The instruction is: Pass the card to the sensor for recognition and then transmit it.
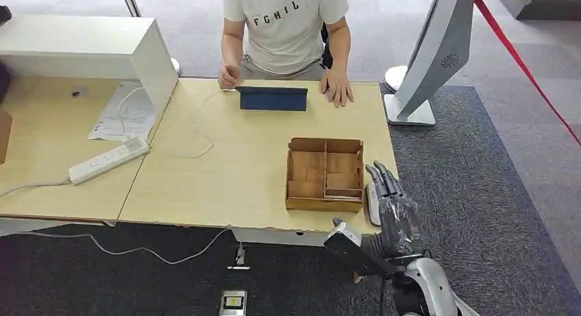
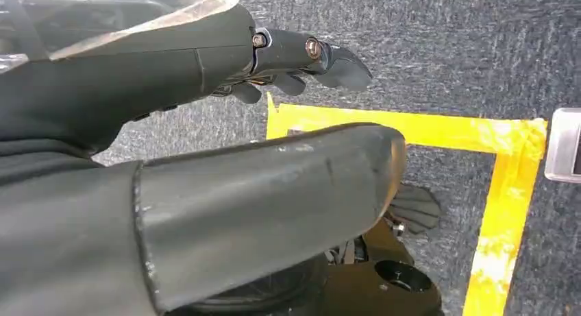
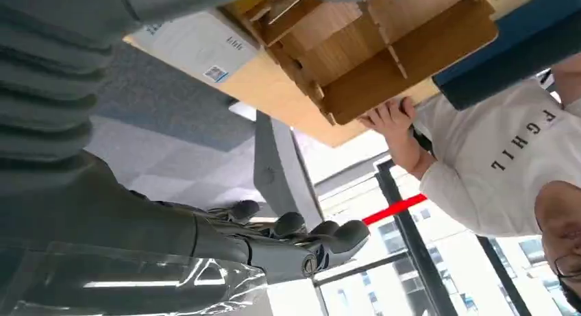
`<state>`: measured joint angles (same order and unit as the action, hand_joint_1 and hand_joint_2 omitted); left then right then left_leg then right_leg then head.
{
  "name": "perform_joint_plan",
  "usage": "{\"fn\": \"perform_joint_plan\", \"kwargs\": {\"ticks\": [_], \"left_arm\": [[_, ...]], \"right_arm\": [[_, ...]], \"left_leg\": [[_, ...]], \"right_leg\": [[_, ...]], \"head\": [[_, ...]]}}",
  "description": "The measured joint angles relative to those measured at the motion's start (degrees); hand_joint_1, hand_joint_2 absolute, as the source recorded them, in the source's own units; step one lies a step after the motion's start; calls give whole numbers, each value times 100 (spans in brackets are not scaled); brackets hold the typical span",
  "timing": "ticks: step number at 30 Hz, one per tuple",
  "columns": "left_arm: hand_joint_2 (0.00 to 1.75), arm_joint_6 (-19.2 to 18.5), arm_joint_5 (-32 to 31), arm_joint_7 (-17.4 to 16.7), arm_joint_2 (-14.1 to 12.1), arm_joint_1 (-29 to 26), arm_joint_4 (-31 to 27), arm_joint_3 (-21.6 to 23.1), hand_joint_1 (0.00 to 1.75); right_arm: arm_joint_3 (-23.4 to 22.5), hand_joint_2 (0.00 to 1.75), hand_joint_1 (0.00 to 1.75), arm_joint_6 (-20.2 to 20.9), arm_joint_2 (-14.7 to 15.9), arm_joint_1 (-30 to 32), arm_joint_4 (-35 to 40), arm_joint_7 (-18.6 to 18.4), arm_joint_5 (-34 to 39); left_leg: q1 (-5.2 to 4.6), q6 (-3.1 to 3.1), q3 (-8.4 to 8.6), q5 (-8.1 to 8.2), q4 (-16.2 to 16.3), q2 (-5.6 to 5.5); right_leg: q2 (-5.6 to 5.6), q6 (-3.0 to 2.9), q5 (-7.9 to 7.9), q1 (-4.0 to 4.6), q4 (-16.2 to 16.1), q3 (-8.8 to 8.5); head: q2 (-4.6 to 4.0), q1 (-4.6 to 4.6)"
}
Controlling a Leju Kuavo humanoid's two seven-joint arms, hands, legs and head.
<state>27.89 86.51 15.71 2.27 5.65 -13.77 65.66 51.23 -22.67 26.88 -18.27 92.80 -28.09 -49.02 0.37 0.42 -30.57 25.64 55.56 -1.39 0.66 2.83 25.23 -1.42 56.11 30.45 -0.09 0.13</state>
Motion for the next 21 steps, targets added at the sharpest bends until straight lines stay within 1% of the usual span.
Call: {"fn": "perform_joint_plan", "kwargs": {"ticks": [3,4,7,9,12,15,21], "left_arm": [[0,-7,-18,0,0,1,0,0,0],[0,-7,-22,0,0,0,0,0,0],[0,4,-26,-22,0,3,0,0,0],[0,20,-9,-22,2,4,0,0,0],[0,13,28,-52,2,13,0,0,0],[0,-15,44,-52,2,12,0,0,0],[0,-33,41,-54,2,17,0,0,0]], "right_arm": [[0,175,0,68,0,27,0,-57,-110],[0,175,0,145,0,30,0,-131,-191],[9,175,0,519,-11,23,-18,-449,-703],[11,175,0,847,-64,-9,-61,-680,-1238],[28,175,0,1431,-140,-132,-173,-883,-2021],[50,175,0,1642,-208,-250,-273,-903,-2348],[68,175,0,1674,-343,-447,-533,-754,-2227]], "left_leg": [[0,0,0,0,0,0],[0,0,-1,0,0,0],[0,0,-2,0,0,-1],[0,0,-3,0,0,0],[0,0,-3,0,0,-2],[0,0,-3,0,0,-2],[0,0,-3,0,0,-2]], "right_leg": [[0,0,0,0,0,0],[0,0,0,0,0,0],[0,0,0,0,0,-1],[0,0,0,0,1,-1],[0,0,0,0,1,0],[-1,0,0,0,1,-1],[0,0,0,0,1,-1]], "head": [[0,2],[0,2],[0,2],[0,2],[0,2],[0,0],[0,2]]}}
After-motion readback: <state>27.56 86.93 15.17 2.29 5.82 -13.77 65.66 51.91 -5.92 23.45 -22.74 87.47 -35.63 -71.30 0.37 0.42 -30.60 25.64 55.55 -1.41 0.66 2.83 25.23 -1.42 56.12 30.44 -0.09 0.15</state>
